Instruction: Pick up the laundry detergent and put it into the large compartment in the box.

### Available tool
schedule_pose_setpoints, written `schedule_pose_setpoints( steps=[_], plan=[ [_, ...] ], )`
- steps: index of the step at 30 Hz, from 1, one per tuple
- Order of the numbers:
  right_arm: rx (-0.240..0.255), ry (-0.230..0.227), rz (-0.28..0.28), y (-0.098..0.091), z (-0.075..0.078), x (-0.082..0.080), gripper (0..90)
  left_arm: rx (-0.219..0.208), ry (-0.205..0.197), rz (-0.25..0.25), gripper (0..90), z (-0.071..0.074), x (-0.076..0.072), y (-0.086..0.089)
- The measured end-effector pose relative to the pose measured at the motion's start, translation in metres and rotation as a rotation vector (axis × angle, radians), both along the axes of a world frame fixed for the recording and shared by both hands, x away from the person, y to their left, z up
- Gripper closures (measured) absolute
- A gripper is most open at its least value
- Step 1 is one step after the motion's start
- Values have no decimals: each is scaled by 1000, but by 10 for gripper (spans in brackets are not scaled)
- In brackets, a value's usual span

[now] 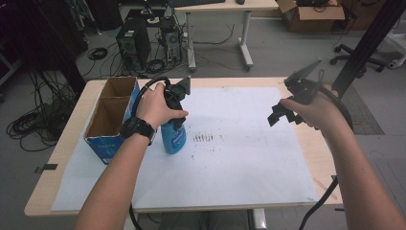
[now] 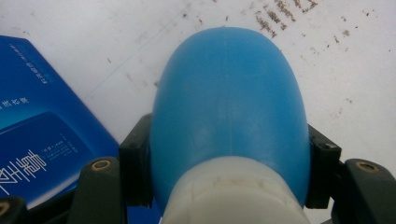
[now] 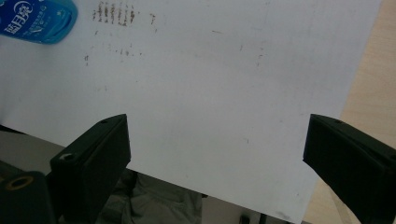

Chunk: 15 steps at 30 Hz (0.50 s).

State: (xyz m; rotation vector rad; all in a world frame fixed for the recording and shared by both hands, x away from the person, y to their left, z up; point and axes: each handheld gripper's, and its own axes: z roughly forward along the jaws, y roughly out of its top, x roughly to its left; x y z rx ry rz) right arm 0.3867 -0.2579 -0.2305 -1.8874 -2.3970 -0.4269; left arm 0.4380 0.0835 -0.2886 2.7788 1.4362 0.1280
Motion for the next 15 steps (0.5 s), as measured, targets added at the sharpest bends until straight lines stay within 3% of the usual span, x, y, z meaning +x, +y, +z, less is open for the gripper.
schedule_pose_setpoints(
  steps=[9,15],
  plan=[
    [-1,-2,1,1,3,-1,77,11,12,1,373,4,1,0],
    [2,-10,-1,0,10,-2,77,-8,-5,13,373,30,-1,3]
  ],
)
